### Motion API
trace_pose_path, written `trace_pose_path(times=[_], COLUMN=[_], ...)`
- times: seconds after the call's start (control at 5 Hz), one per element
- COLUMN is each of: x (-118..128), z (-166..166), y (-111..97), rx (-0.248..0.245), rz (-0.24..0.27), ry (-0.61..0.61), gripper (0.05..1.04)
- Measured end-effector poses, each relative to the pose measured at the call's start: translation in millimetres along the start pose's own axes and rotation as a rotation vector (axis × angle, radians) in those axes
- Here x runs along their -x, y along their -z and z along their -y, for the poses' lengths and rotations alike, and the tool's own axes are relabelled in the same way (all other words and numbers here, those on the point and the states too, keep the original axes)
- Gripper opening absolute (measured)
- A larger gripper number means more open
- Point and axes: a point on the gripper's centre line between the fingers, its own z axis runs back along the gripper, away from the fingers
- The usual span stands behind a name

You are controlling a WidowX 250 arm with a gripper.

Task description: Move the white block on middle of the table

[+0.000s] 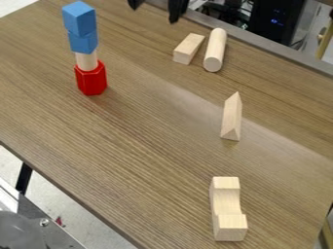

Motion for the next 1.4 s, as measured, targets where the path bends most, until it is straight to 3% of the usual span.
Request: trace_pose_path(times=[0.4, 0.6, 0.8, 1.0, 1.4], x=[44, 66, 90, 100, 101], z=[33, 48, 65, 80, 106], y=[42, 43, 47, 46, 44], rx=[0.004, 0.014, 0.054, 0.114, 0.182], rz=[-0.111, -0.114, -0.135, -0.127, -0.108], ry=[0.102, 0.148, 0.231, 0.361, 0.553], gripper=[1.000, 1.000, 1.000, 1.000, 1.000])
